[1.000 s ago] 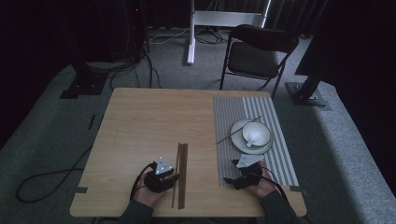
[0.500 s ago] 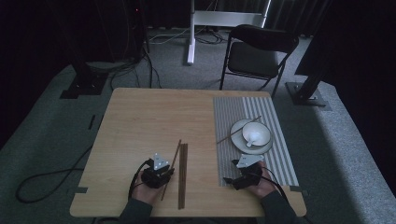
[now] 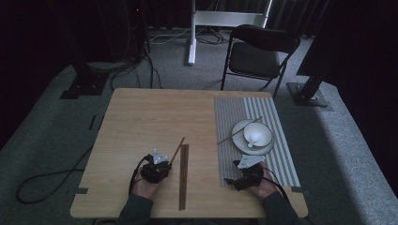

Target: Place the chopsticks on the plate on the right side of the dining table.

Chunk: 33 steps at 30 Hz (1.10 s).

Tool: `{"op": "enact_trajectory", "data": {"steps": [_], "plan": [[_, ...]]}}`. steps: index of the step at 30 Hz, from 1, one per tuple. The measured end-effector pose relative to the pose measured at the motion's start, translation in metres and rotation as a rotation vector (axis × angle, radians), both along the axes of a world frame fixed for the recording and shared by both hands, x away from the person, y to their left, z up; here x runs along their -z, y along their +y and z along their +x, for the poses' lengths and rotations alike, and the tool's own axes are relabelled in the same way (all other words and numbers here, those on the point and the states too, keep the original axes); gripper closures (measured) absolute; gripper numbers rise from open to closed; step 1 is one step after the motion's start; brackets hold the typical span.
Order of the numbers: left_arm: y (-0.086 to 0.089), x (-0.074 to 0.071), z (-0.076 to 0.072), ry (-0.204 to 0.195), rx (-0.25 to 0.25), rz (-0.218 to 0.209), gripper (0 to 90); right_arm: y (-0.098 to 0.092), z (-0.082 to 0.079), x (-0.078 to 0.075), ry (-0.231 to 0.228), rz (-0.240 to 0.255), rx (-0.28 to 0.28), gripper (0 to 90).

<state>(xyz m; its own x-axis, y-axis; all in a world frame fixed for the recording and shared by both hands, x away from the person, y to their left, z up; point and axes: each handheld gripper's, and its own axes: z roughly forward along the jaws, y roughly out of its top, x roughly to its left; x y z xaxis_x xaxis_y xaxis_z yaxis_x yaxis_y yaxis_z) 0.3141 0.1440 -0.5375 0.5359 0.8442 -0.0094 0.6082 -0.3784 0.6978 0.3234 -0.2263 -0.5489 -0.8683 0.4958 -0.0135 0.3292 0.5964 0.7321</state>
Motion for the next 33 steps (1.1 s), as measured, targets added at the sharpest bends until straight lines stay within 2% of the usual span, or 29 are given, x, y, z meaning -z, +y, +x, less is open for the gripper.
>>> {"op": "enact_trajectory", "data": {"steps": [10,23,33], "plan": [[0.004,0.000,0.013,0.002,-0.003,-0.005,84.7,0.000,0.000,0.000,0.005,0.001,0.001,16.0],[0.006,0.000,0.024,0.014,0.000,-0.020,85.6,0.000,0.000,0.000,0.007,0.002,0.000,16.2],[0.003,-0.001,0.031,0.014,-0.001,-0.011,85.6,0.000,0.001,0.000,0.008,0.002,-0.001,16.2]]}}
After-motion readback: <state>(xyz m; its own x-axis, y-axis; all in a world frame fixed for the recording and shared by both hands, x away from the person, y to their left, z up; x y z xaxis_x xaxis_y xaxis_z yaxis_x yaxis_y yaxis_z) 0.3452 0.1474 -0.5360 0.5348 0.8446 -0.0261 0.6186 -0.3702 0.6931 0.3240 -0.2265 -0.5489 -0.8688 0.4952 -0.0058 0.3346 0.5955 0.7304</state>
